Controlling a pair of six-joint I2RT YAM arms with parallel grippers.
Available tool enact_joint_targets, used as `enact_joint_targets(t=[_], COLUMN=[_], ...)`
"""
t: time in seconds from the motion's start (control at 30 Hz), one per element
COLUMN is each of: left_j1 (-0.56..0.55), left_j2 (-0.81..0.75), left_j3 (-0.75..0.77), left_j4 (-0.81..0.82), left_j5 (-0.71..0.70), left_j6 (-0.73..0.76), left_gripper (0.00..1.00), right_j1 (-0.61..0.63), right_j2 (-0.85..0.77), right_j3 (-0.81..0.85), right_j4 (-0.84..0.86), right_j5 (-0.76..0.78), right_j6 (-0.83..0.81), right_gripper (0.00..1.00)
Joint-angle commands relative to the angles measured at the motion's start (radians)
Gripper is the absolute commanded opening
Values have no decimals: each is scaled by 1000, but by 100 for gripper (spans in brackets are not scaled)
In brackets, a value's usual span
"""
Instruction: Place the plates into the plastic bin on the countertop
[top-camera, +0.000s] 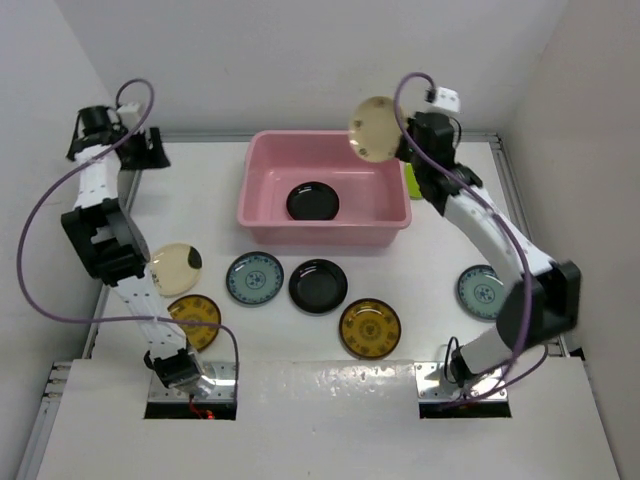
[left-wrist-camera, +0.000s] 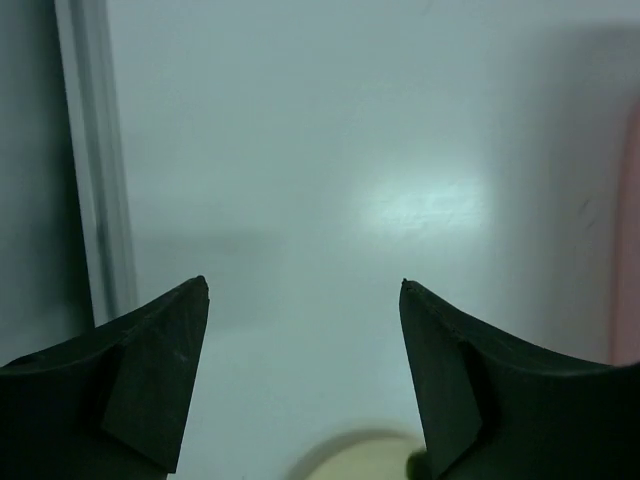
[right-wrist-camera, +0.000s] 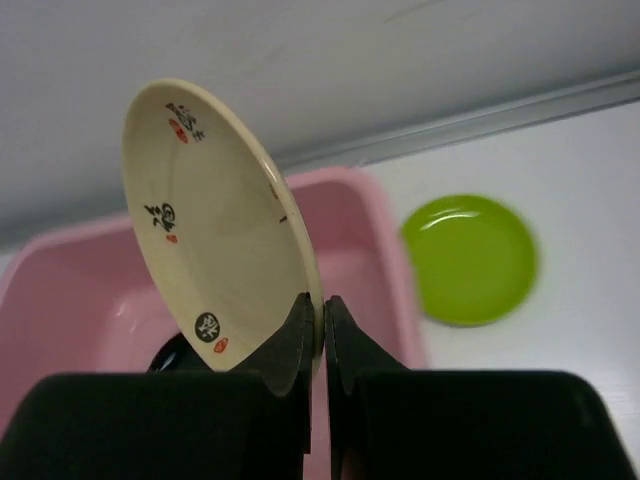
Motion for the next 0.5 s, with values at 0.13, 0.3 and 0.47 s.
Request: enact_joint_targets(t=[0.13, 0.3, 0.47], left_j1=[166, 269, 302], left_j2=[-152, -174, -174], left_j3=[-386, -510, -595], left_j4=[-127, -169, -190], left_j5=[71, 81, 93], left_j6=[290, 359, 401], left_gripper=[76, 76, 76], right_j1=[26, 25, 17], right_j2=[530, 624, 708], right_j3=[500, 436, 471], right_j4=[-359, -235, -247], right_j5=[-739, -776, -787], right_j6=[-52, 43, 60], right_gripper=[0, 0, 2])
